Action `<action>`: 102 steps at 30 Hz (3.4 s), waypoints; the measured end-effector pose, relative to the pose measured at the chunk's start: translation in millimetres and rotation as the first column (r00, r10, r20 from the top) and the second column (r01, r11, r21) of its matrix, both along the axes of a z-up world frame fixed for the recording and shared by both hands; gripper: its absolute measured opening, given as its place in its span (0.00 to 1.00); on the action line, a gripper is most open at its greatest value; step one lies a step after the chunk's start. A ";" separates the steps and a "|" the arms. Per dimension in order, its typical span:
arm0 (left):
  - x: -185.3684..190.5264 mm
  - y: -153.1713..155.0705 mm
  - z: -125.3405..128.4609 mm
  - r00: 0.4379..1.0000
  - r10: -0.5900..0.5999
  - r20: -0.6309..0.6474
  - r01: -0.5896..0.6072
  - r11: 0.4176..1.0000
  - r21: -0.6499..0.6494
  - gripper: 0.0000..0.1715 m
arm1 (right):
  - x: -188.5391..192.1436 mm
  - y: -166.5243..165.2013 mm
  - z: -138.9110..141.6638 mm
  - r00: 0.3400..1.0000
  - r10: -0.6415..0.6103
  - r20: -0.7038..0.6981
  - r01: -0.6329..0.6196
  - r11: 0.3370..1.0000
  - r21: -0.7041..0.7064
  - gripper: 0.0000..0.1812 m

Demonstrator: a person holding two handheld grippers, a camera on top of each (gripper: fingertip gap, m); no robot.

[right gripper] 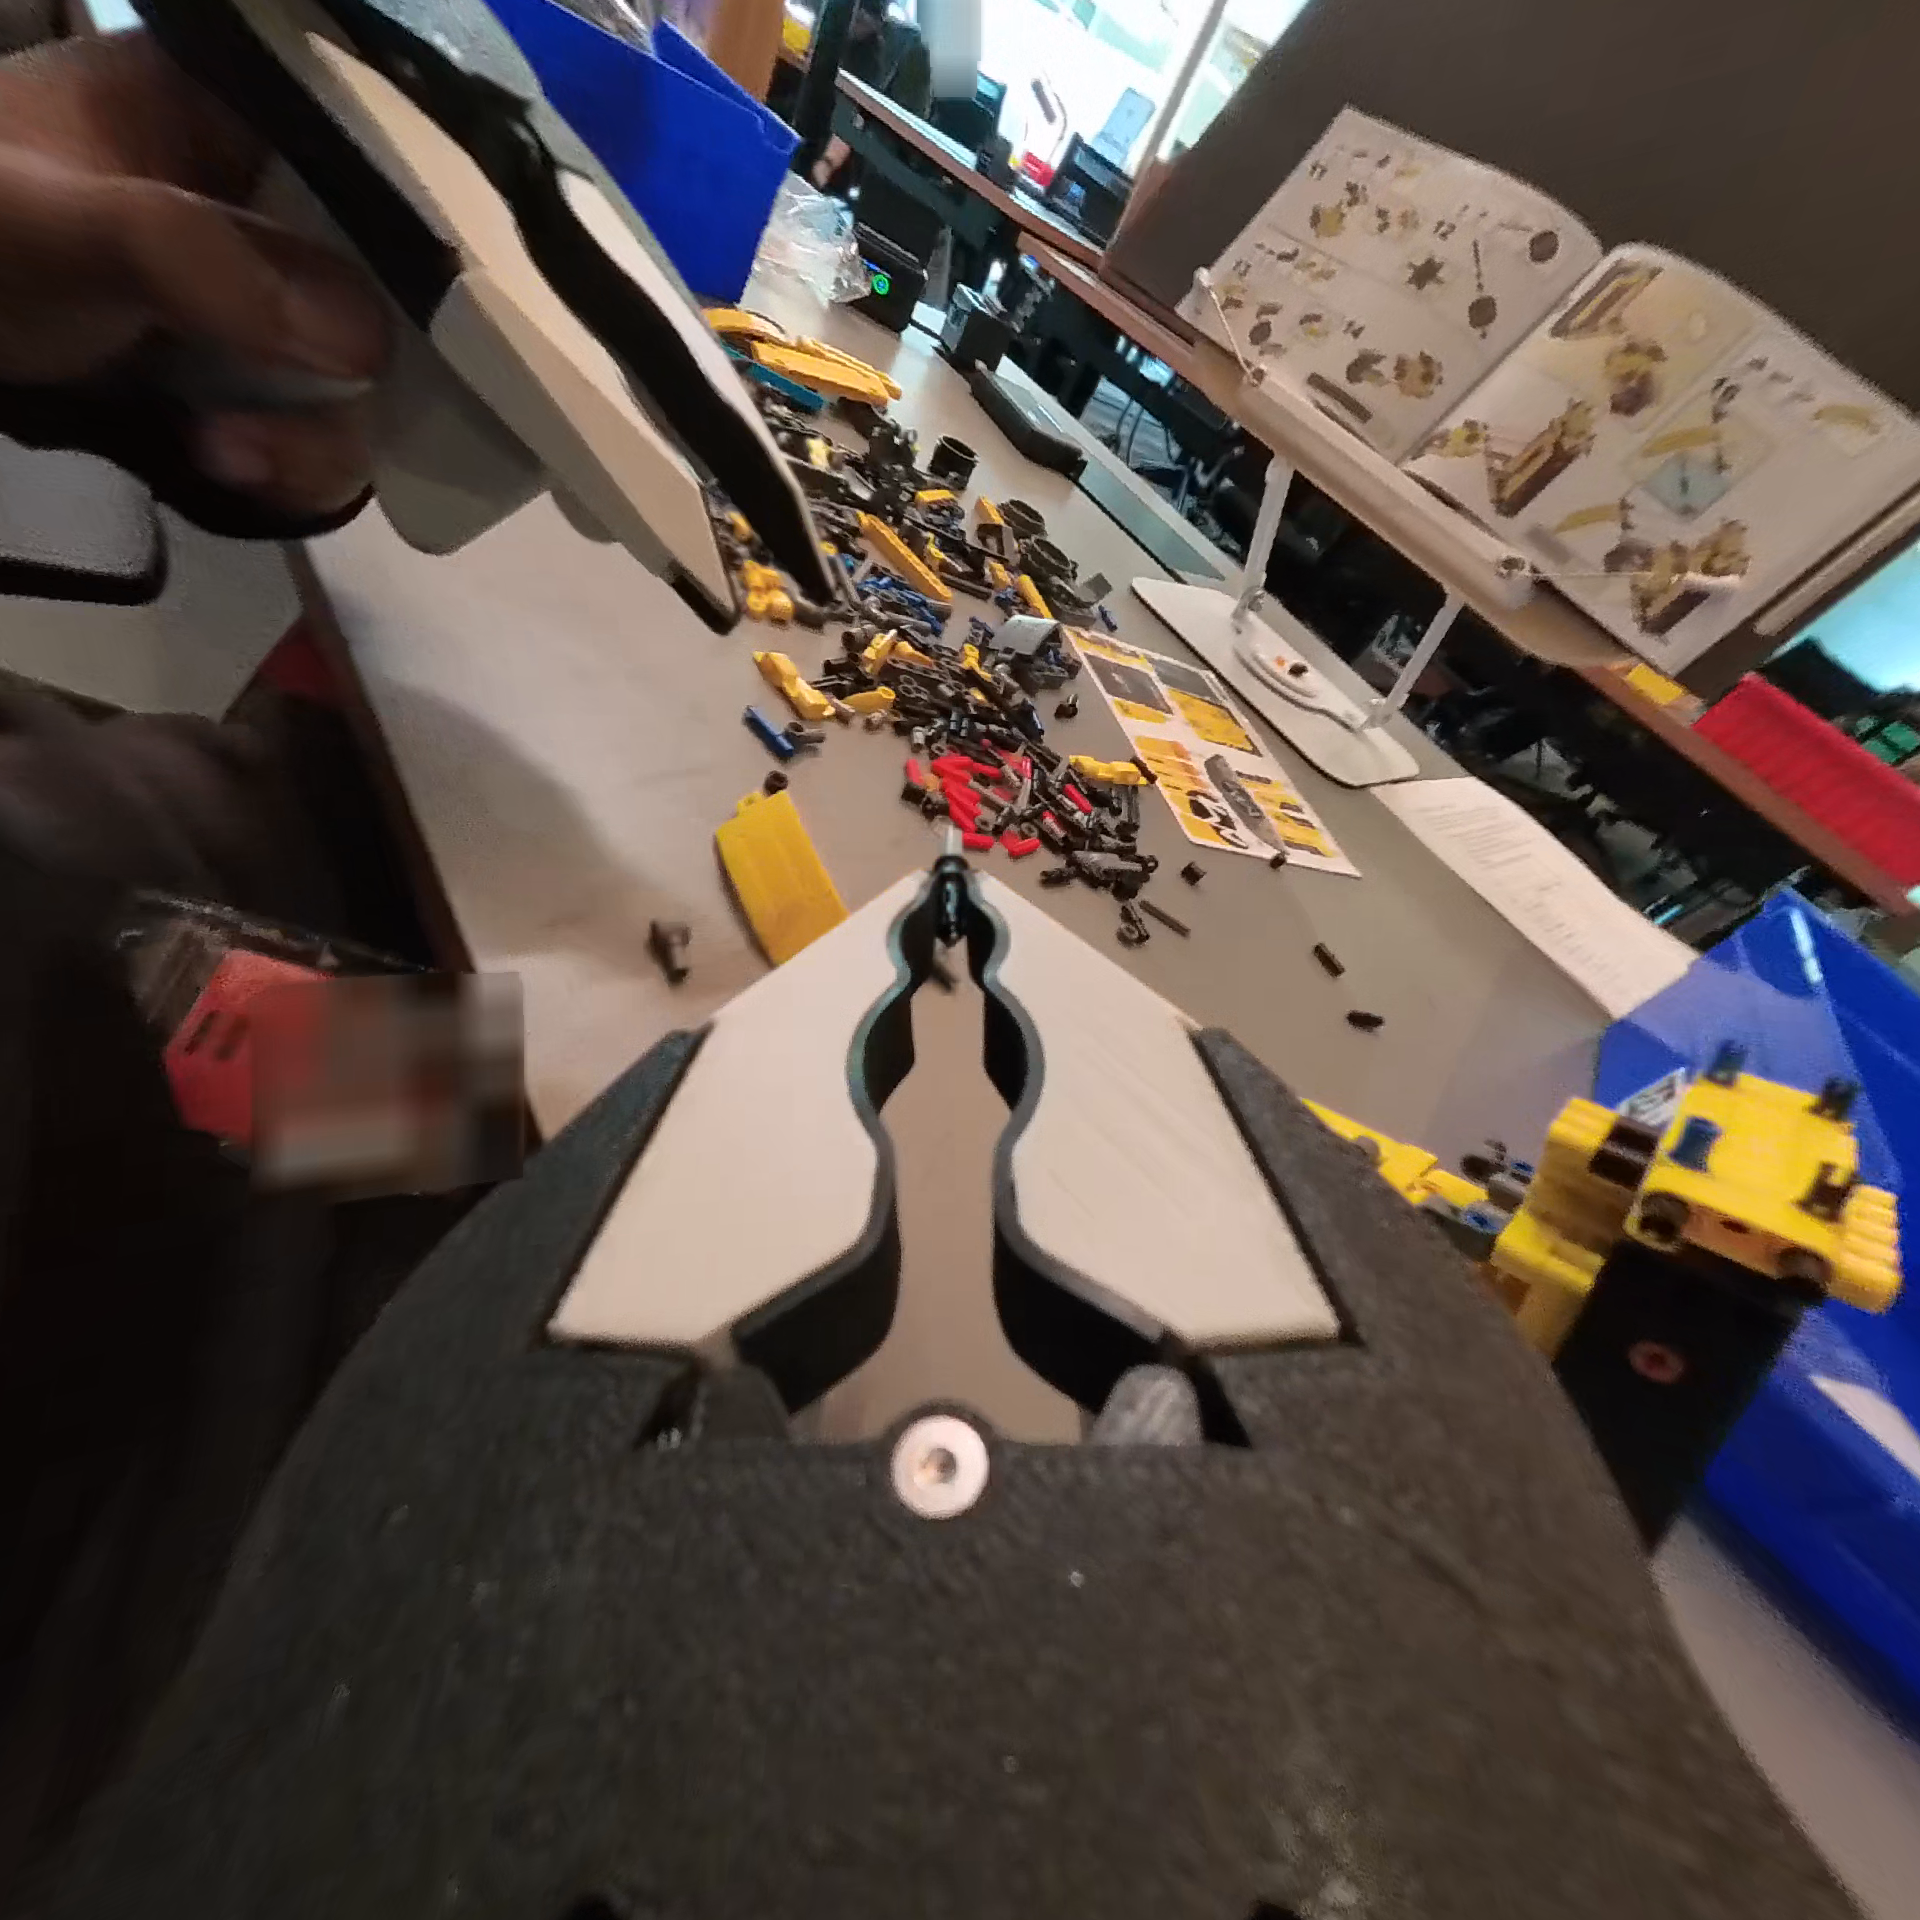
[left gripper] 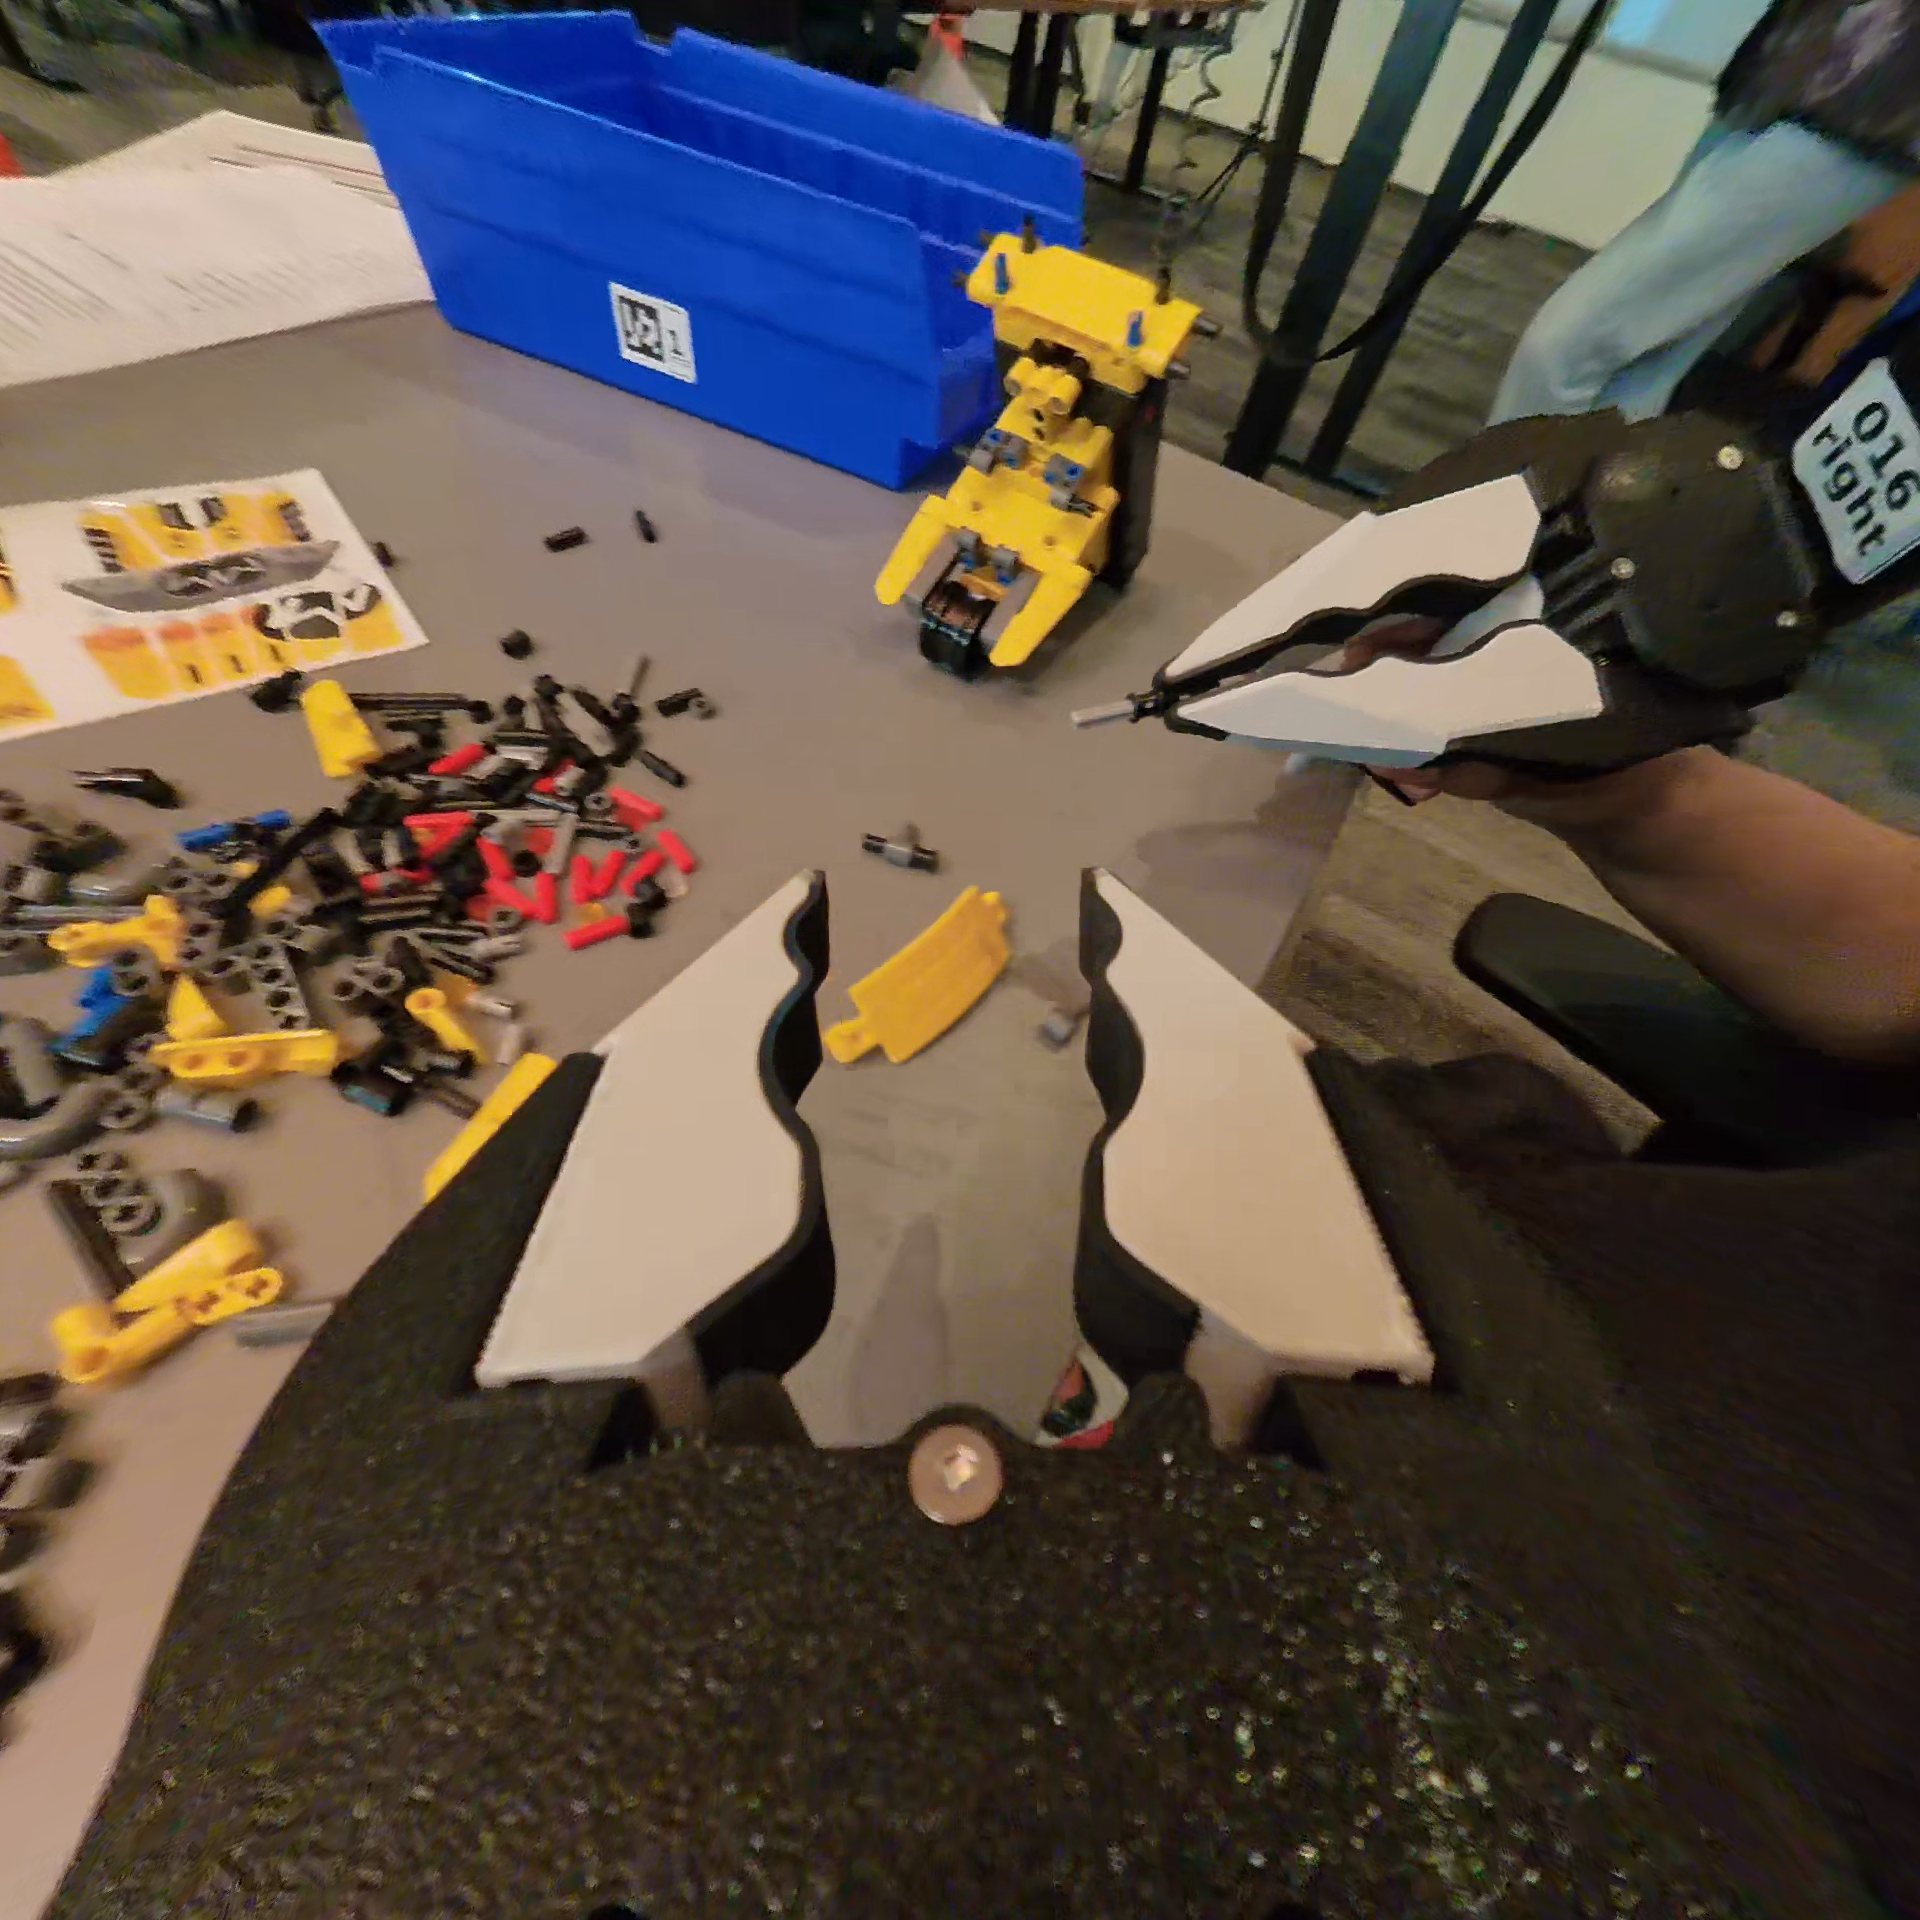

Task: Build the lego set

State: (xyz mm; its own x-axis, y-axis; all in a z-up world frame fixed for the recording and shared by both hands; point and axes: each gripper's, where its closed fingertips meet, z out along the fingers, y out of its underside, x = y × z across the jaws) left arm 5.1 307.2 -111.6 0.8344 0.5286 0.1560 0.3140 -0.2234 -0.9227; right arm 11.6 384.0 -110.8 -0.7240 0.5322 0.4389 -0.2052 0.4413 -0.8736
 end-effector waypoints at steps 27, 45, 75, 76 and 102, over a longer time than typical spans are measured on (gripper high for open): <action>-37.5 -14.0 14.5 0.993 -0.042 0.113 0.001 0.941 0.340 0.28 | -36.1 -15.4 -17.9 0.995 0.013 -0.103 0.002 0.989 0.148 0.02; -36.1 -14.5 19.0 0.998 -0.017 0.056 -0.003 0.942 0.335 0.28 | -33.5 -17.0 -16.0 0.992 0.032 -0.119 -0.015 0.990 0.142 0.02; -19.7 -6.5 25.3 0.987 -0.151 0.058 0.116 0.910 0.397 0.28 | -18.7 6.7 35.3 0.970 0.023 -0.243 -0.071 0.979 -0.192 0.01; -16.2 -3.6 24.8 0.980 -0.182 0.077 0.136 0.903 0.407 0.27 | -18.8 8.2 37.7 0.957 -0.013 -0.291 -0.042 0.982 -0.184 0.02; 23.0 31.2 37.8 0.747 -0.541 0.388 0.034 0.613 0.789 0.03 | 23.6 -46.8 28.4 0.727 0.127 -0.675 0.067 0.965 0.254 0.05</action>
State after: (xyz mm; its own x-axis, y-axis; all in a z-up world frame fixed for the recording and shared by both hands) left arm 28.1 338.4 -73.8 0.5373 -0.2168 0.8150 0.8399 0.2249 -0.4939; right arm 35.2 337.2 -82.4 -0.1902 0.3209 0.9278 -0.7166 0.6006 -0.3546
